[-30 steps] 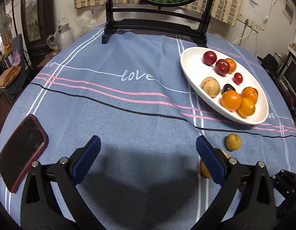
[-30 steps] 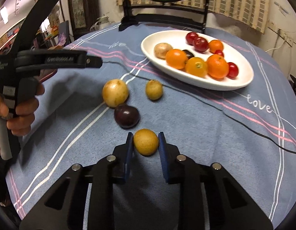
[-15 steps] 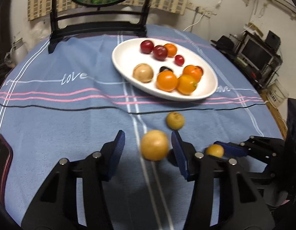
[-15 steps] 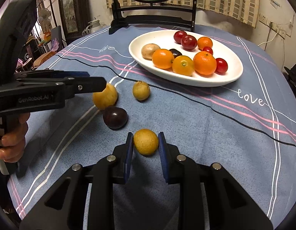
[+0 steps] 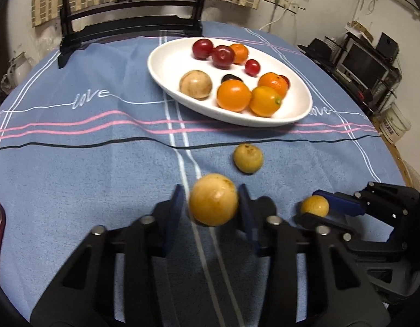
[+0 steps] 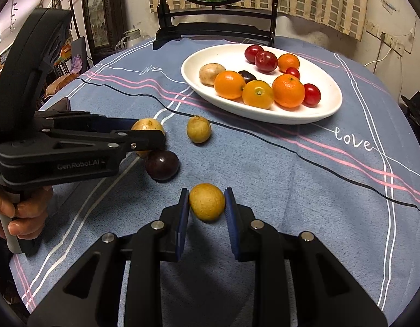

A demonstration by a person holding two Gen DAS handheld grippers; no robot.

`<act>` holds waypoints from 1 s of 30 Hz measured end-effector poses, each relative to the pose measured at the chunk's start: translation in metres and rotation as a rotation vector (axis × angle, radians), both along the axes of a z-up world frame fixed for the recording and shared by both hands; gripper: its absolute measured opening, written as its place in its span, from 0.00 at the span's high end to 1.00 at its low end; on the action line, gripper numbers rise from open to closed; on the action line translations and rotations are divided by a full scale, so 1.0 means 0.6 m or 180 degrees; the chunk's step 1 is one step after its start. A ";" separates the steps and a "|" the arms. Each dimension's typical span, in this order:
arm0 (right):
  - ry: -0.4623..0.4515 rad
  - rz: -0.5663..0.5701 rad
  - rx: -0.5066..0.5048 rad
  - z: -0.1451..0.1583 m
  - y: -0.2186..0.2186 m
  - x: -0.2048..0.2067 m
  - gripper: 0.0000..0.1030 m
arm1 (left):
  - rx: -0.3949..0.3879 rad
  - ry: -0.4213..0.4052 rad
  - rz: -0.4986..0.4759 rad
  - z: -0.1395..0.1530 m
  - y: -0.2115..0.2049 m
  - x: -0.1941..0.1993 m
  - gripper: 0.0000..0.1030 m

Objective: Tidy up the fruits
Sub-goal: 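Grasp a small yellow fruit with the right tool while the left tool grasps a pale round fruit, then place the small yellow fruit on the plate while the left tool places the pale fruit there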

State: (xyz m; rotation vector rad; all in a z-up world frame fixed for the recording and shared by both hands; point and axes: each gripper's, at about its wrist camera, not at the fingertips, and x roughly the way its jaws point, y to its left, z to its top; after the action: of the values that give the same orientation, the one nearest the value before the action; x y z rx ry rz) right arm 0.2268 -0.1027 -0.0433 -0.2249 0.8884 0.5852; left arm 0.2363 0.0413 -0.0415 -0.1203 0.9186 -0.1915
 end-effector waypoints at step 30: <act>-0.0558 -0.1189 0.0818 0.050 -0.086 0.227 0.74 | -0.0043 -0.0350 0.0330 0.083 -0.012 0.224 0.65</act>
State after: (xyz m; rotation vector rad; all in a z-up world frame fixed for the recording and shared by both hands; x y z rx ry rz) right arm 0.3631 -0.1546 -0.0131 0.1210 0.6556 0.3200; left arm 0.3709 0.0339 0.0081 -0.1678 0.7996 -0.1071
